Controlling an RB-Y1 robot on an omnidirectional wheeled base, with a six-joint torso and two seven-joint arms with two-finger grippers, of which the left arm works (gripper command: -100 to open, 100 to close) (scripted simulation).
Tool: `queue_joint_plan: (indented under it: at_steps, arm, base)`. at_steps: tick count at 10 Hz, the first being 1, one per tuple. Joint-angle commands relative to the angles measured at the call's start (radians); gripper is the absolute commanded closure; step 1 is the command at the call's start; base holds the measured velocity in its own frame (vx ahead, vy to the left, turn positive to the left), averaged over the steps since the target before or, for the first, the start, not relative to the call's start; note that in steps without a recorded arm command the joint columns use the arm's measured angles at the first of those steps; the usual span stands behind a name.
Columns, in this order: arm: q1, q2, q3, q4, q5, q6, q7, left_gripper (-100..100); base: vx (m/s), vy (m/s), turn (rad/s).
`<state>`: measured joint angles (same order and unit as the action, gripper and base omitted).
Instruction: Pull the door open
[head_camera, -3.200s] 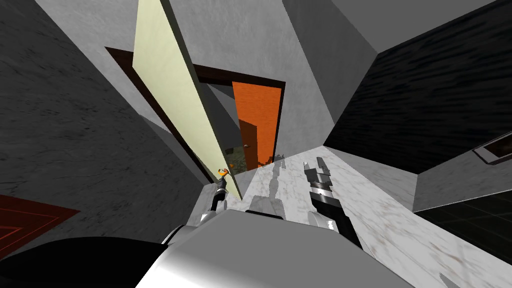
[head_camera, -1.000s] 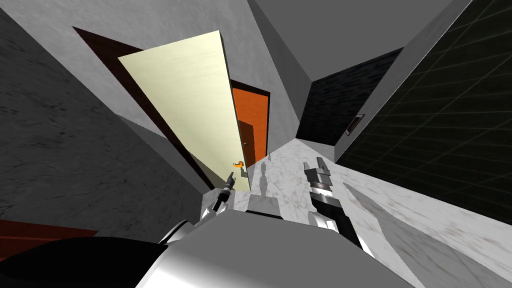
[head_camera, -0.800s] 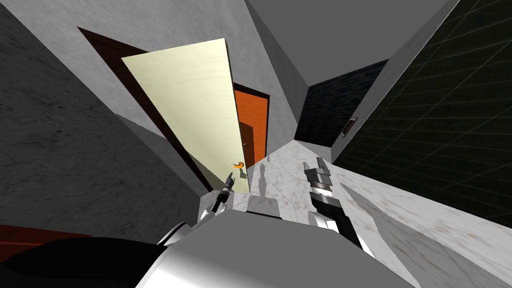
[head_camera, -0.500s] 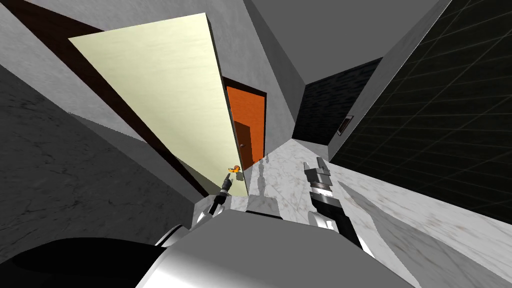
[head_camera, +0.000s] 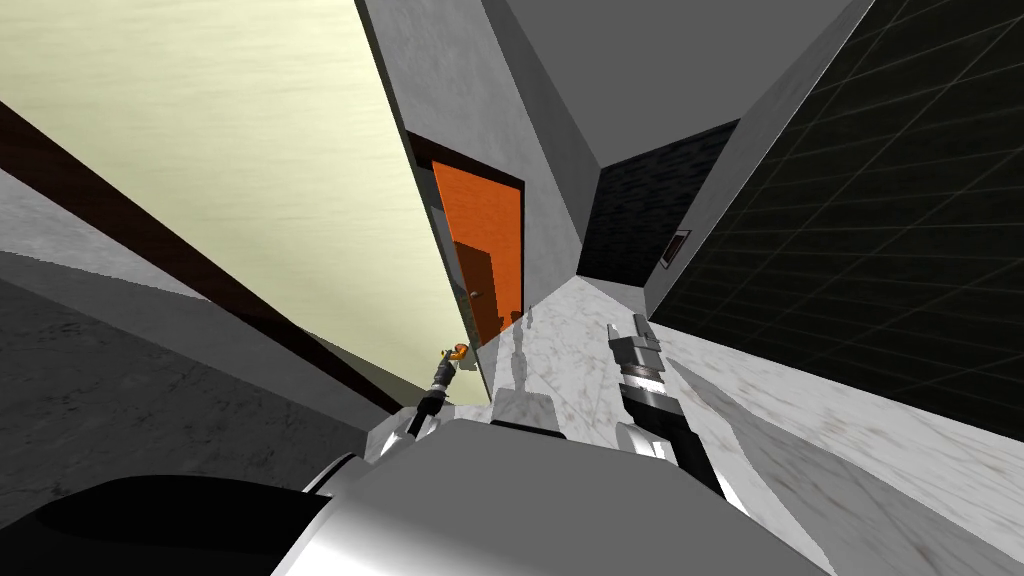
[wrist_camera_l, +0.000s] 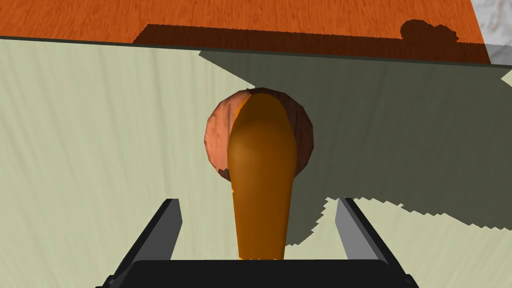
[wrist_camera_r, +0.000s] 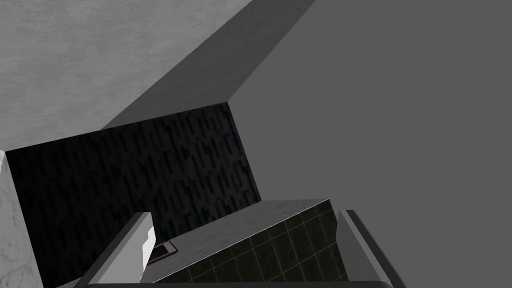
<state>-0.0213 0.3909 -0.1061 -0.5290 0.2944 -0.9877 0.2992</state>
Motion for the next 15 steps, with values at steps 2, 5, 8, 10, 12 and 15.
queue_joint_plan:
  at_steps: [2,5,8,10,12,15]
  arm:
    - [0.000,0.000,0.000,0.000,0.000,0.000,0.000,100]
    - [0.000,0.000,0.000,0.000,0.000,0.000,0.000,100]
    - [0.030,0.024,-0.032,-0.010,-0.017,-0.035,0.028,100]
    - [0.052,0.041,-0.054,-0.018,-0.029,-0.062,0.049,100]
    - [0.087,0.069,-0.091,-0.030,-0.048,-0.105,0.083,100]
    - [0.117,0.094,-0.123,-0.041,-0.065,-0.143,0.113,100]
  base:
    - [0.020,-0.001,-0.003]
    - [-0.011,0.001,-0.004]
    - [-0.027,0.011,-0.016]
    - [-0.134,0.024,-0.027]
    - [-0.126,0.033,-0.015]
    - [-0.123,0.046,-0.016]
